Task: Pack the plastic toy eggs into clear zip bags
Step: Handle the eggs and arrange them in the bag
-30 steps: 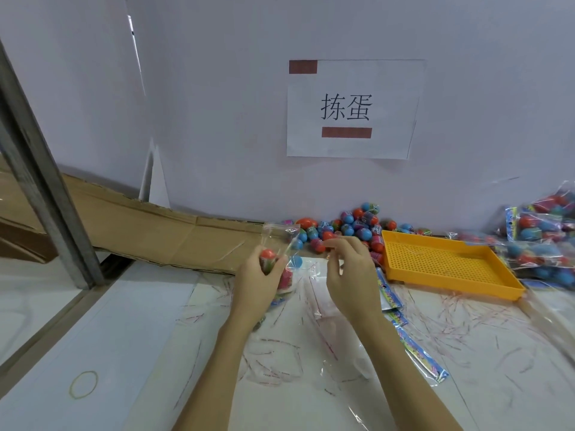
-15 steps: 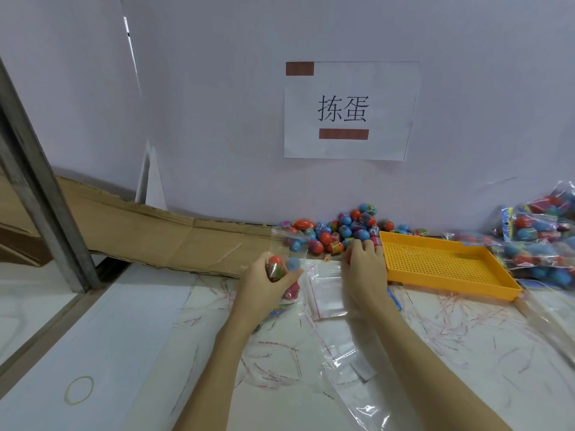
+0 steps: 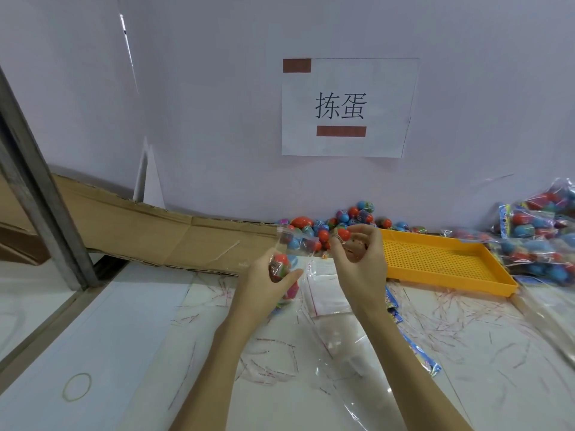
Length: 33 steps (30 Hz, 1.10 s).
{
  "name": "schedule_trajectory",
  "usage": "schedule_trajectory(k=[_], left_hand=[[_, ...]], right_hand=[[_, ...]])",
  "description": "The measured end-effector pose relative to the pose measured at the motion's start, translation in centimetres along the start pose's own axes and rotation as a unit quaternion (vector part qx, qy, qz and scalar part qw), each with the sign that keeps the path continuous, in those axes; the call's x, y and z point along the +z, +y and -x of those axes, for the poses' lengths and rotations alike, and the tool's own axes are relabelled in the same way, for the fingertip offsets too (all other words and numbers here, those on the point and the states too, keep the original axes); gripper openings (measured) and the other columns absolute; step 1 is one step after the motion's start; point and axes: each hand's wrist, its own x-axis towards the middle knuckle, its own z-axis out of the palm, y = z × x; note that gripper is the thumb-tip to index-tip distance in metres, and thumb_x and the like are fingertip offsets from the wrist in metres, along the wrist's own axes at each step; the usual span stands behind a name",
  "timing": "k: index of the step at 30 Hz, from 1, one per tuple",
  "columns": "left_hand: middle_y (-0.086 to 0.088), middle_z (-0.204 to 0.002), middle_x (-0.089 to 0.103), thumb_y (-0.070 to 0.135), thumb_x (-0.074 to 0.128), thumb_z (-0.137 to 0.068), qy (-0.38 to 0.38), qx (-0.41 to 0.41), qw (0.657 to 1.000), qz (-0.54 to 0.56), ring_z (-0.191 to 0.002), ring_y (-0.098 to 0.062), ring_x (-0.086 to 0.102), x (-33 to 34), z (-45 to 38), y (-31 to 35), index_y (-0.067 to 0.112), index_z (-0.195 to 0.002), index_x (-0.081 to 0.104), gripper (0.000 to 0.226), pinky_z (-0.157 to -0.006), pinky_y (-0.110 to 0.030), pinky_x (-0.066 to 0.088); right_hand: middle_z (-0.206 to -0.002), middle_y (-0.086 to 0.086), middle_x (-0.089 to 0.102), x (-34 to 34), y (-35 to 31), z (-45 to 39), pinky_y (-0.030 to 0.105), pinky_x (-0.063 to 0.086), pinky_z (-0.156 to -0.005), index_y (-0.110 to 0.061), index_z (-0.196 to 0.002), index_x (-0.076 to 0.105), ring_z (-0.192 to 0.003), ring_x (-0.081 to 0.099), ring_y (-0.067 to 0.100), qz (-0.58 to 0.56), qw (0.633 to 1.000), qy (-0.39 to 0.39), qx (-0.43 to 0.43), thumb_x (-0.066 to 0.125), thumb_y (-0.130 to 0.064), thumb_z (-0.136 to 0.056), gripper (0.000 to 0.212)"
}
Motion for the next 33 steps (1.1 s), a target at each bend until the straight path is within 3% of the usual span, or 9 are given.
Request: schedule_trajectory(k=[4, 7, 10, 16, 19, 25, 29, 33], left_hand=[[0.017, -0.095, 0.067, 0.06, 0.073, -0.083, 0.007, 0.045, 0.998, -0.043, -0.085, 0.0, 0.064, 0.2, 0.4, 0.5, 0.036, -0.109, 0.056, 0.039, -0.064, -0.006, 0.047], [0.018, -0.088, 0.066, 0.066, 0.067, -0.079, 0.007, 0.06, 0.997, -0.05, -0.079, 0.001, 0.065, 0.1, 0.5, 0.6, 0.038, -0.105, 0.053, 0.04, -0.061, -0.007, 0.051], [0.014, -0.091, 0.068, 0.065, 0.065, -0.081, 0.0, 0.072, 0.996, -0.061, -0.079, -0.003, 0.066, 0.1, 0.4, 0.4, 0.038, -0.107, 0.053, 0.04, -0.063, -0.007, 0.053], [0.01, -0.087, 0.072, 0.063, 0.06, -0.083, 0.008, 0.083, 0.996, -0.037, -0.077, -0.008, 0.07, -0.1, 0.6, 0.7, 0.027, -0.114, 0.061, 0.047, -0.069, -0.032, 0.063], [0.011, -0.086, 0.07, 0.06, 0.061, -0.085, -0.005, 0.097, 0.995, -0.033, -0.077, -0.007, 0.069, -0.3, 0.8, 0.9, 0.024, -0.116, 0.062, 0.047, -0.07, -0.036, 0.062], [0.008, -0.101, 0.069, 0.052, 0.068, -0.088, -0.022, 0.089, 0.996, 0.018, -0.096, -0.015, 0.067, 0.0, 0.8, 1.4, 0.028, -0.12, 0.065, 0.04, -0.082, -0.039, 0.062], [0.014, -0.099, 0.072, 0.053, 0.069, -0.084, -0.044, 0.067, 0.994, 0.073, -0.092, -0.009, 0.072, 0.2, 0.9, 1.5, 0.034, -0.125, 0.064, 0.046, -0.08, -0.035, 0.065], [0.018, -0.095, 0.072, 0.054, 0.068, -0.083, -0.036, 0.076, 0.994, 0.07, -0.09, -0.001, 0.071, 0.2, 0.9, 1.4, 0.037, -0.124, 0.062, 0.045, -0.079, -0.024, 0.063]], right_hand=[[-0.101, -0.021, 0.068, -0.2, -1.6, 1.0, 0.015, 0.057, -0.076, -0.026, -0.109, 0.057, -0.096, 0.07, 0.006, -0.013, 0.994, -0.061, -0.088, 0.081, -0.018, -0.087, 0.033], [-0.1, -0.024, 0.068, -0.4, -1.3, 1.5, 0.013, 0.054, -0.067, -0.031, -0.109, 0.058, -0.092, 0.069, 0.002, 0.053, 0.984, -0.113, -0.13, 0.079, -0.016, -0.087, 0.035], [-0.106, -0.016, 0.069, -0.3, -0.7, 1.6, 0.008, 0.05, -0.061, -0.032, -0.113, 0.06, -0.086, 0.068, -0.003, 0.108, 0.972, -0.148, -0.145, 0.077, -0.012, -0.088, 0.036], [-0.109, -0.024, 0.065, -0.2, -0.5, 1.9, 0.007, 0.051, -0.066, -0.039, -0.116, 0.059, -0.097, 0.064, -0.006, 0.106, 0.964, -0.186, -0.155, 0.072, -0.008, -0.092, 0.041], [-0.11, -0.023, 0.063, 0.1, -0.5, 2.1, 0.008, 0.049, -0.063, -0.039, -0.111, 0.058, -0.092, 0.065, -0.005, 0.105, 0.966, -0.183, -0.152, 0.07, -0.012, -0.094, 0.035], [-0.101, -0.028, 0.066, -0.5, -0.7, 1.6, 0.01, 0.051, -0.063, -0.033, -0.108, 0.064, -0.09, 0.066, -0.003, 0.105, 0.97, -0.169, -0.142, 0.072, -0.019, -0.094, 0.021], [-0.097, -0.027, 0.066, -0.7, -0.2, 1.4, 0.009, 0.05, -0.068, -0.022, -0.107, 0.066, -0.095, 0.064, -0.006, 0.122, 0.966, -0.18, -0.142, 0.074, -0.02, -0.092, 0.017], [-0.104, -0.03, 0.06, -0.5, -0.4, 1.5, 0.008, 0.049, -0.065, -0.028, -0.103, 0.065, -0.095, 0.061, -0.004, 0.134, 0.954, -0.191, -0.186, 0.075, -0.013, -0.091, 0.022]])
